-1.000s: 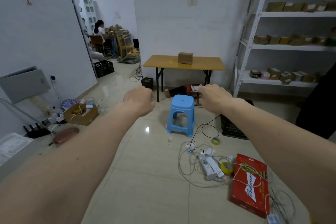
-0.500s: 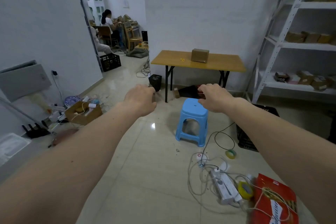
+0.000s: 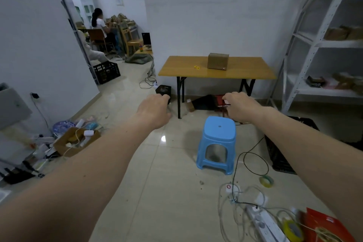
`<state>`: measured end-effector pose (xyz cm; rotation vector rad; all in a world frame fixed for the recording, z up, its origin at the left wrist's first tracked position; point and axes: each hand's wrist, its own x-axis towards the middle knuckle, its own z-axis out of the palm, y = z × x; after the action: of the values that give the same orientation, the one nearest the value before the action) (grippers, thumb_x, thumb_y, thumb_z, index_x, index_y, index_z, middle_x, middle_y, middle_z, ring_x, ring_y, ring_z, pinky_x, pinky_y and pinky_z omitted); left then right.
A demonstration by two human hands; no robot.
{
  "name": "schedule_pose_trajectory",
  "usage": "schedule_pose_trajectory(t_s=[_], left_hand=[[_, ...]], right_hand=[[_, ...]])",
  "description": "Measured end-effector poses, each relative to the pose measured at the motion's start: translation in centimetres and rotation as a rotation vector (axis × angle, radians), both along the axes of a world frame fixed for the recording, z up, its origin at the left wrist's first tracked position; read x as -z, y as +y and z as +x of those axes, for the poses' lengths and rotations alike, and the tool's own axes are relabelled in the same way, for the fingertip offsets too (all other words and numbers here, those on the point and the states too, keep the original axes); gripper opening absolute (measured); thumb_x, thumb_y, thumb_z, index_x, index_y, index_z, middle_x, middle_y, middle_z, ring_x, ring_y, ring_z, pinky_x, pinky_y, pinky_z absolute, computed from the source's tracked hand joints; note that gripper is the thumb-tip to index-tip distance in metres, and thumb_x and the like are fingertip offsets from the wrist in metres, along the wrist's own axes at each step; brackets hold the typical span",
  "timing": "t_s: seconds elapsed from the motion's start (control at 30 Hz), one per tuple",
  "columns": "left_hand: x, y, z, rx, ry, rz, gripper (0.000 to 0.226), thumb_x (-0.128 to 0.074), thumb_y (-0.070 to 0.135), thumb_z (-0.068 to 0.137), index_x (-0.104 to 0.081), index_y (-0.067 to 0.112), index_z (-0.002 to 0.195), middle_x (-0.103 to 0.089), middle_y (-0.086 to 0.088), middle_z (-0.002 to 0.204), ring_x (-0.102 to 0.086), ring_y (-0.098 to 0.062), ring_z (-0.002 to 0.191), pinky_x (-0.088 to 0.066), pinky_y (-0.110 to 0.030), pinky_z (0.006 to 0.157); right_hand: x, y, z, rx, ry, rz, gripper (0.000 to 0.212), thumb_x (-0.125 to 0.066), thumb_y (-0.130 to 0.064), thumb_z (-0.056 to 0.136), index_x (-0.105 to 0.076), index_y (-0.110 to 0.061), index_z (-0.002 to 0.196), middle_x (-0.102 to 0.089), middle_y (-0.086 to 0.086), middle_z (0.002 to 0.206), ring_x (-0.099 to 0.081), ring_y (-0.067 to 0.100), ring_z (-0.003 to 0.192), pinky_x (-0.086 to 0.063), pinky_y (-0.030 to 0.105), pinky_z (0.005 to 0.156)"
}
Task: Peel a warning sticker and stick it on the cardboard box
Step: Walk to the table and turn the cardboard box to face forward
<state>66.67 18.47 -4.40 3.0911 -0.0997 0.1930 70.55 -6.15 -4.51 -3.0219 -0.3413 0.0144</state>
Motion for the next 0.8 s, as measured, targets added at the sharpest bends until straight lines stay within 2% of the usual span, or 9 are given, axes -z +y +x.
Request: schedule_pose_trajectory(t_s=[0.1, 0.23, 0.4, 0.63, 0.8], left_hand=[[1.9, 0.3, 8.2, -0.009, 0.017, 0.004, 0.05, -0.056, 0.029, 0.088, -0.043, 0.013, 0.134, -0.053, -0.011, 0.129, -0.048, -0.03, 0.119, -0.043, -0.04, 0.094], [2.6, 0.7, 11.9, -0.038, 0.051, 0.016, 0.046, -0.055, 0.025, 0.087, -0.045, 0.012, 0.13, -0.054, -0.011, 0.127, -0.048, -0.03, 0.118, -0.043, -0.039, 0.092], [1.4, 0.4, 24.6, -0.071, 0.051, 0.002, 0.049, -0.056, 0.028, 0.087, -0.044, 0.012, 0.132, -0.051, -0.012, 0.131, -0.046, -0.03, 0.122, -0.044, -0.042, 0.094], [2.1, 1.0, 36.9, -0.08, 0.077, 0.018, 0.055, -0.057, 0.027, 0.088, -0.037, 0.014, 0.137, -0.047, -0.012, 0.136, -0.041, -0.03, 0.126, -0.042, -0.042, 0.096], [2.9, 1.4, 45.8, -0.048, 0.066, 0.022, 0.051, -0.059, 0.028, 0.086, -0.043, 0.013, 0.132, -0.053, -0.01, 0.128, -0.047, -0.03, 0.12, -0.044, -0.04, 0.09]], right_hand=[[2.1, 0.6, 8.1, 0.02, 0.026, 0.017, 0.052, -0.042, -0.006, 0.089, -0.035, -0.012, 0.14, -0.047, 0.013, 0.137, -0.04, 0.032, 0.126, -0.041, 0.043, 0.095], [2.7, 0.8, 11.6, 0.019, 0.026, 0.005, 0.047, -0.042, -0.009, 0.089, -0.04, -0.012, 0.136, -0.049, 0.014, 0.134, -0.042, 0.034, 0.124, -0.041, 0.048, 0.098], [1.9, -0.1, 23.9, 0.019, 0.07, 0.016, 0.041, -0.042, -0.007, 0.09, -0.043, -0.01, 0.131, -0.048, 0.015, 0.133, -0.04, 0.036, 0.123, -0.038, 0.05, 0.1], [1.4, 0.6, 36.5, 0.034, 0.129, 0.031, 0.056, -0.037, 0.003, 0.084, -0.037, -0.01, 0.138, -0.043, 0.017, 0.14, -0.034, 0.037, 0.129, -0.034, 0.05, 0.104], [3.1, 1.2, 43.6, 0.059, 0.122, 0.037, 0.058, -0.038, 0.002, 0.085, -0.034, -0.012, 0.141, -0.04, 0.015, 0.143, -0.033, 0.036, 0.132, -0.034, 0.05, 0.105]])
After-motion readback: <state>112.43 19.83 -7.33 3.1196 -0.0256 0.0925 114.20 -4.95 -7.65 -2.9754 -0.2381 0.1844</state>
